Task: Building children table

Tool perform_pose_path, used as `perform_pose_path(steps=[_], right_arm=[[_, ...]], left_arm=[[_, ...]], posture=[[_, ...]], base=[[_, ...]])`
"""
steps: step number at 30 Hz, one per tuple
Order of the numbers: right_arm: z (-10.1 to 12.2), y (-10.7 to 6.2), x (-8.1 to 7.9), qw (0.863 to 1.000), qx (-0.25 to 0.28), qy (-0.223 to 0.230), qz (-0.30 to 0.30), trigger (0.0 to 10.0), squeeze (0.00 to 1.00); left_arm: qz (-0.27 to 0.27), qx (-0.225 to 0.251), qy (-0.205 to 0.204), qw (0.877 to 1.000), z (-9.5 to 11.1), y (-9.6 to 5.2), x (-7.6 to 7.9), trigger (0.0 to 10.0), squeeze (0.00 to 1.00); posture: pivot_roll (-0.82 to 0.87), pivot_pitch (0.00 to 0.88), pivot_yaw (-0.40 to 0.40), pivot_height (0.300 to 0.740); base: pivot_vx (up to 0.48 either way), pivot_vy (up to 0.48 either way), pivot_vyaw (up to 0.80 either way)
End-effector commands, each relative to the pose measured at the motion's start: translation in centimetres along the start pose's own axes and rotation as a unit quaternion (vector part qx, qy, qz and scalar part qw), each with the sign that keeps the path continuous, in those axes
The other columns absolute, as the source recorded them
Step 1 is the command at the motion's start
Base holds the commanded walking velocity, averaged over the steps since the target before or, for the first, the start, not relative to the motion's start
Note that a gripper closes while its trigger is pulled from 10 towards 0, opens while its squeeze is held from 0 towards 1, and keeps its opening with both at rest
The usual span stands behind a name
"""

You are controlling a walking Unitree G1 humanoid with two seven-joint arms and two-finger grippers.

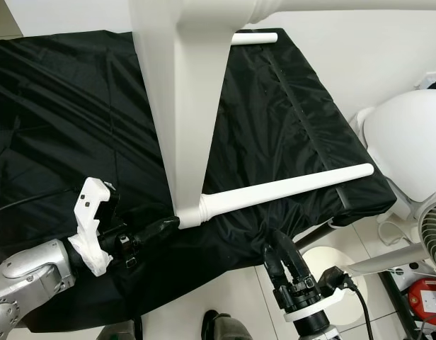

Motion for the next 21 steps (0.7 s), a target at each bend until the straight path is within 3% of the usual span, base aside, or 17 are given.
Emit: perform_pose_path(steps=[1,4,7,9,14,16,18,21], right_arm=[[0.4,-0.1,-0.9,1.000,0.000,-0.023,0.017,10.0,0.00],[1.9,1.6,-3.3,0.995,0.003,-0.078,0.062,10.0,0.00],[2.5,2.4,-4.3,0.992,0.003,-0.104,0.075,10.0,0.00],[3.5,4.6,-5.3,0.985,0.020,-0.147,0.087,10.0,0.00],[3.9,6.5,-6.0,0.979,0.032,-0.173,0.103,10.0,0.00],[3.9,6.5,-6.0,0.979,0.032,-0.173,0.103,10.0,0.00],[4.6,8.0,-6.1,0.974,0.049,-0.199,0.100,10.0,0.00],[5.0,8.7,-6.1,0.972,0.057,-0.208,0.094,10.0,0.00]], left_arm=[[-0.011,-0.009,-0.004,1.000,-0.2,0.0,0.2,10.0,0.00],[-0.011,-0.006,0.001,1.000,0.1,0.0,-0.2,10.0,0.00],[-0.010,-0.005,0.005,1.000,0.3,0.1,-0.4,10.0,0.00],[-0.001,-0.004,0.024,1.000,0.8,0.0,-1.3,10.0,0.00],[0.013,0.001,0.042,0.999,1.7,-0.2,-2.5,10.0,0.00],[0.013,0.001,0.042,0.999,1.7,-0.2,-2.5,10.0,0.00],[0.032,0.006,0.059,0.998,2.4,-0.5,-3.7,10.0,0.00],[0.043,0.009,0.068,0.997,2.7,-0.7,-4.2,10.0,0.00]], posture=[[0.08,0.227,-0.053,0.740],[0.08,0.217,-0.049,0.740],[0.08,0.213,-0.050,0.740],[0.08,0.200,-0.051,0.740],[0.08,0.184,-0.054,0.740],[0.08,0.184,-0.054,0.740],[0.08,0.179,-0.058,0.740],[0.08,0.168,-0.059,0.740]], base=[[0.000,0.000,0.00],[0.000,0.000,0.00],[0.000,0.000,0.00],[0.000,0.000,0.00],[0.000,0.000,0.00],[0.000,0.000,0.00],[0.000,0.000,0.00],[0.000,0.000,0.00]])
Point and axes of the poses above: a point about 5 cm out from each wrist's last joint towards the gripper, its own y axis pointing out of the wrist towards the gripper, its own z axis along the axis of the wrist's last joint, x = y × z, the point moved 4 cm from there along y, pointing out of the wrist towards the gripper, and after that the axes turned 10 degrees about -y, right-handed, at the moved point
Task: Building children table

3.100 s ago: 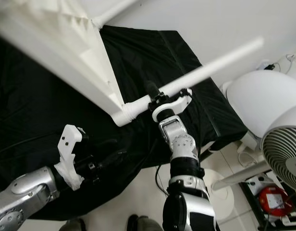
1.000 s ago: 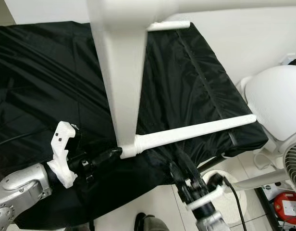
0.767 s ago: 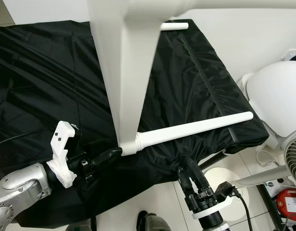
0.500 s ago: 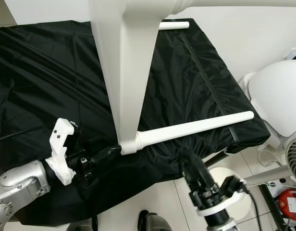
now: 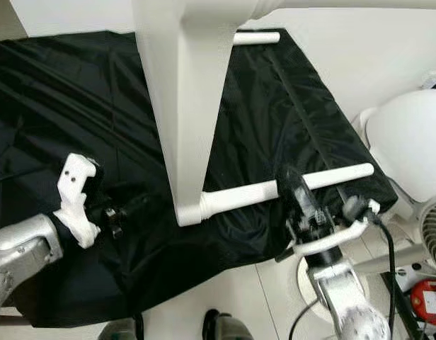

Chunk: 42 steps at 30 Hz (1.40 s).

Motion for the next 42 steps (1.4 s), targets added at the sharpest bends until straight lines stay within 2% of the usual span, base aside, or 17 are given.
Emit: perform_pose_path(steps=[1,4,8,12,15,17,18,20,21,22,23,24,25,32,35,39,42], right_arm=[[0.1,-0.2,0.8,1.000,-0.001,-0.012,-0.025,10.0,0.00],[0.6,0.5,1.4,0.998,0.006,-0.038,-0.043,10.0,0.00],[1.2,2.5,2.6,0.992,0.004,-0.092,-0.083,10.0,0.00],[1.5,3.4,3.3,0.987,0.008,-0.118,-0.110,10.0,0.00],[1.1,4.5,4.1,0.973,-0.011,-0.180,-0.147,10.0,0.00],[0.6,5.2,4.7,0.957,-0.033,-0.234,-0.168,10.0,0.00],[0.6,5.2,4.7,0.957,-0.033,-0.234,-0.168,10.0,0.00],[0.5,5.4,5.2,0.940,-0.042,-0.284,-0.182,10.0,0.00],[0.5,5.4,5.2,0.940,-0.042,-0.284,-0.182,10.0,0.00],[0.5,5.4,5.6,0.927,-0.050,-0.317,-0.194,10.0,0.00],[0.5,5.4,5.6,0.927,-0.050,-0.317,-0.194,10.0,0.00],[0.4,5.2,6.1,0.911,-0.062,-0.350,-0.208,10.0,0.00],[0.4,4.7,7.0,0.883,-0.084,-0.402,-0.230,10.0,0.00],[0.7,4.7,7.3,0.856,-0.088,-0.453,-0.234,10.0,0.00],[1.0,5.1,7.7,0.822,-0.086,-0.507,-0.243,10.0,0.00],[0.9,5.3,7.7,0.813,-0.080,-0.523,-0.244,10.0,0.00],[0.6,5.5,7.9,0.791,-0.081,-0.553,-0.248,10.0,0.00]], left_arm=[[-0.033,-0.006,0.010,0.999,-0.1,-0.3,0.2,10.0,0.00],[-0.008,0.000,0.021,1.000,0.2,-0.4,-0.9,10.0,0.00],[0.073,0.037,0.025,0.996,1.6,0.4,-3.6,10.0,0.00],[0.113,0.056,0.030,0.992,2.1,1.0,-4.7,10.0,0.00],[0.169,0.070,0.022,0.983,2.2,2.0,-6.2,10.0,0.00],[0.209,0.082,0.011,0.974,2.3,2.6,-7.4,10.0,0.00],[0.209,0.082,0.011,0.974,2.3,2.6,-7.4,10.0,0.00],[0.240,0.087,0.008,0.967,2.4,3.0,-8.4,10.0,0.00],[0.240,0.087,0.008,0.967,2.4,3.0,-8.4,10.0,0.00],[0.258,0.087,-0.003,0.962,2.4,3.1,-9.1,10.0,0.00],[0.258,0.087,-0.003,0.962,2.4,3.1,-9.1,10.0,0.00],[0.274,0.087,-0.015,0.958,2.3,3.4,-9.7,10.0,0.00],[0.288,0.088,-0.025,0.953,2.4,4.1,-10.2,10.0,0.00],[0.295,0.086,-0.019,0.952,2.4,4.8,-10.4,10.0,0.00],[0.308,0.071,-0.010,0.949,1.8,5.8,-11.1,10.0,0.00],[0.307,0.069,-0.013,0.949,1.4,6.3,-11.2,10.0,0.00],[0.300,0.066,-0.010,0.952,0.7,7.2,-11.2,10.0,0.00]], posture=[[0.08,0.168,-0.059,0.740],[0.08,0.159,-0.061,0.740],[0.09,0.144,-0.066,0.740],[0.09,0.135,-0.066,0.740],[0.09,0.111,-0.060,0.740],[0.08,0.101,-0.052,0.740],[0.08,0.101,-0.052,0.740],[0.08,0.090,-0.040,0.740],[0.08,0.090,-0.040,0.740],[0.07,0.086,-0.033,0.740],[0.07,0.086,-0.033,0.740],[0.07,0.085,-0.027,0.740],[0.07,0.083,-0.017,0.740],[0.07,0.085,0.001,0.740],[0.06,0.082,-0.003,0.740],[0.05,0.068,-0.013,0.740],[0.03,0.064,-0.020,0.740]], base=[[0.000,0.000,0.00],[0.000,0.000,0.00],[0.000,0.000,0.00],[0.000,0.000,0.00],[0.000,0.000,0.00],[0.000,0.000,0.00],[0.000,0.000,0.00],[0.000,0.000,0.00],[0.000,0.000,0.00],[0.000,0.000,0.00],[0.000,0.000,0.00],[0.000,0.000,0.00],[0.000,0.000,0.00],[0.000,0.000,0.00],[0.000,0.000,0.00],[0.000,0.000,0.00],[0.000,0.000,0.00]])
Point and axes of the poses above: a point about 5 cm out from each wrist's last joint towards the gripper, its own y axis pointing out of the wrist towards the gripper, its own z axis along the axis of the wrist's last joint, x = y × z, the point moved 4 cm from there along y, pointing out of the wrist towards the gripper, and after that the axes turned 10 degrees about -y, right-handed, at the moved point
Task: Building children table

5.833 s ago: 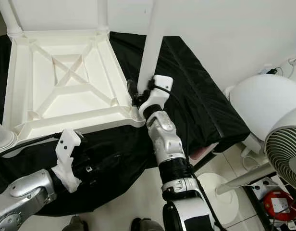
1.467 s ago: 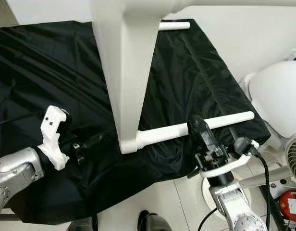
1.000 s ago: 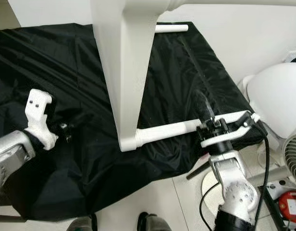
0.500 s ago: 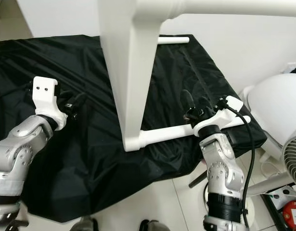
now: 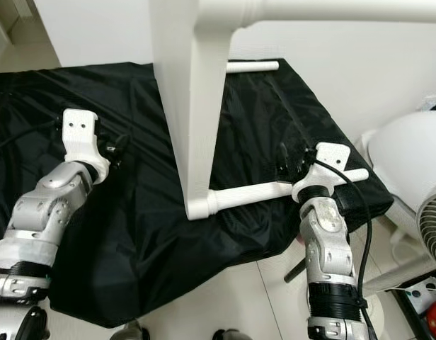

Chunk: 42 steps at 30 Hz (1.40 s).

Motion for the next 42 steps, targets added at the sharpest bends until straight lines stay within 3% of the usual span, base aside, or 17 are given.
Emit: perform_pose_path(steps=[1,6,14,17,21,23,32,42], right_arm=[[-0.1,0.1,0.0,1.000,0.002,-0.017,-0.003,10.0,0.00],[-0.7,-0.1,-0.1,0.999,0.000,-0.030,-0.014,10.0,0.00],[-0.6,-0.1,-0.2,0.999,0.005,-0.027,-0.038,10.0,0.00],[-0.6,0.0,-0.4,0.998,0.016,-0.027,-0.047,10.0,0.00],[-0.7,-0.5,-0.8,0.998,0.025,-0.026,-0.050,10.0,0.00],[-0.8,-1.5,-1.1,0.997,0.042,-0.033,-0.047,10.0,0.00],[-2.6,-4.2,-1.4,0.998,0.026,-0.038,-0.049,10.0,0.00],[-2.7,-3.9,-2.3,0.998,0.026,-0.033,-0.048,10.0,0.00]], left_arm=[[0.002,0.000,0.007,1.000,-0.3,0.2,0.1,10.0,0.00],[0.004,0.011,0.004,1.000,-0.5,0.7,0.1,10.0,0.00],[0.050,0.062,0.026,0.996,0.5,0.8,-1.0,10.0,0.00],[0.062,0.108,0.042,0.991,1.2,0.2,-1.5,10.0,0.00],[0.069,0.132,0.026,0.989,1.0,-0.5,-2.0,10.0,0.00],[0.065,0.150,0.016,0.986,0.5,-1.2,-1.9,10.0,0.00],[0.040,0.160,-0.007,0.986,-1.4,-2.4,-0.8,10.0,0.00],[0.019,0.153,-0.011,0.988,-1.4,-1.6,-0.3,10.0,0.00]], posture=[[0.03,0.064,-0.020,0.740],[0.02,0.056,-0.034,0.740],[0.02,0.060,-0.048,0.740],[0.02,0.075,-0.052,0.740],[0.03,0.076,-0.051,0.740],[0.04,0.079,-0.048,0.740],[0.04,0.071,-0.027,0.740],[0.06,0.082,-0.029,0.740]], base=[[0.000,0.000,0.00],[0.000,0.000,0.00],[0.000,0.000,0.00],[0.000,0.000,0.00],[0.000,0.000,0.00],[0.000,0.000,0.00],[0.000,0.000,0.00],[0.000,0.000,0.00]])
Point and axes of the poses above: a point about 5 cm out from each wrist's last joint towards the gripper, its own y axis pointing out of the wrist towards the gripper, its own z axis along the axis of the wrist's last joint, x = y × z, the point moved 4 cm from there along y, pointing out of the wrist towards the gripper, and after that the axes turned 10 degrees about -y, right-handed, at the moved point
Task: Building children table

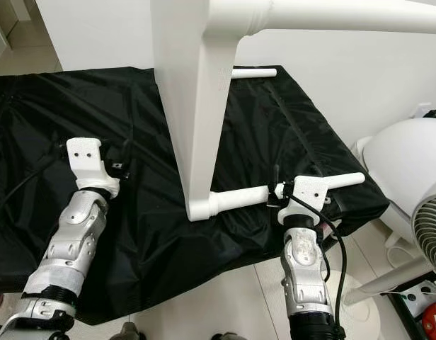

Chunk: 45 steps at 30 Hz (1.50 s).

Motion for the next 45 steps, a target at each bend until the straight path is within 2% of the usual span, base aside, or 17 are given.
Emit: perform_pose_path(steps=[1,7,13,16,18,24,32,35,45], right_arm=[[-0.2,-0.2,-0.2,1.000,-0.001,-0.005,0.002,10.0,0.00],[0.0,-0.1,-0.7,1.000,0.004,-0.014,0.015,10.0,0.00],[0.0,0.7,-0.2,1.000,0.003,-0.021,0.021,10.0,0.00],[0.3,1.1,-0.3,0.999,0.008,-0.025,0.028,10.0,0.00],[0.5,1.7,-0.1,0.999,0.012,-0.030,0.036,10.0,0.00],[0.4,1.9,-0.3,0.998,0.012,-0.035,0.045,10.0,0.00],[0.3,2.1,-0.8,0.998,0.011,-0.034,0.054,10.0,0.00],[0.4,2.4,-0.9,0.998,0.017,-0.028,0.048,10.0,0.00],[0.7,2.9,-0.8,0.999,0.024,-0.022,0.025,10.0,0.00]], left_arm=[[0.009,0.001,0.001,1.000,-0.2,0.0,-0.5,10.0,0.00],[0.006,0.001,0.001,1.000,-0.5,0.2,-0.3,10.0,0.00],[-0.006,0.006,-0.002,1.000,-0.8,0.2,0.6,10.0,0.00],[0.001,0.004,-0.008,1.000,-1.0,0.0,0.5,10.0,0.00],[0.019,0.002,-0.011,1.000,-1.3,-0.2,-0.3,10.0,0.00],[0.040,0.009,-0.009,0.999,-1.3,-0.4,-1.3,10.0,0.00],[0.044,0.014,0.001,0.999,-0.9,-0.2,-1.6,10.0,0.00],[0.034,0.017,0.017,0.999,0.1,0.4,-1.8,10.0,0.00],[0.017,0.020,0.027,0.999,1.2,1.5,-1.5,10.0,0.00]], posture=[[0.04,0.066,-0.034,0.740],[0.03,0.038,-0.050,0.740],[0.03,0.022,-0.120,0.740],[0.02,0.019,-0.128,0.740],[0.02,0.014,-0.140,0.740],[0.02,0.012,-0.158,0.740],[0.03,0.018,-0.142,0.740],[0.05,0.037,-0.077,0.740],[0.05,0.029,-0.005,0.740]], base=[[0.000,0.000,0.00],[0.000,0.000,0.00],[0.000,0.000,0.00],[0.000,0.000,0.00],[0.000,0.000,0.00],[0.000,0.000,0.00],[0.000,0.000,0.00],[0.000,0.000,0.00],[0.000,0.000,0.00]])
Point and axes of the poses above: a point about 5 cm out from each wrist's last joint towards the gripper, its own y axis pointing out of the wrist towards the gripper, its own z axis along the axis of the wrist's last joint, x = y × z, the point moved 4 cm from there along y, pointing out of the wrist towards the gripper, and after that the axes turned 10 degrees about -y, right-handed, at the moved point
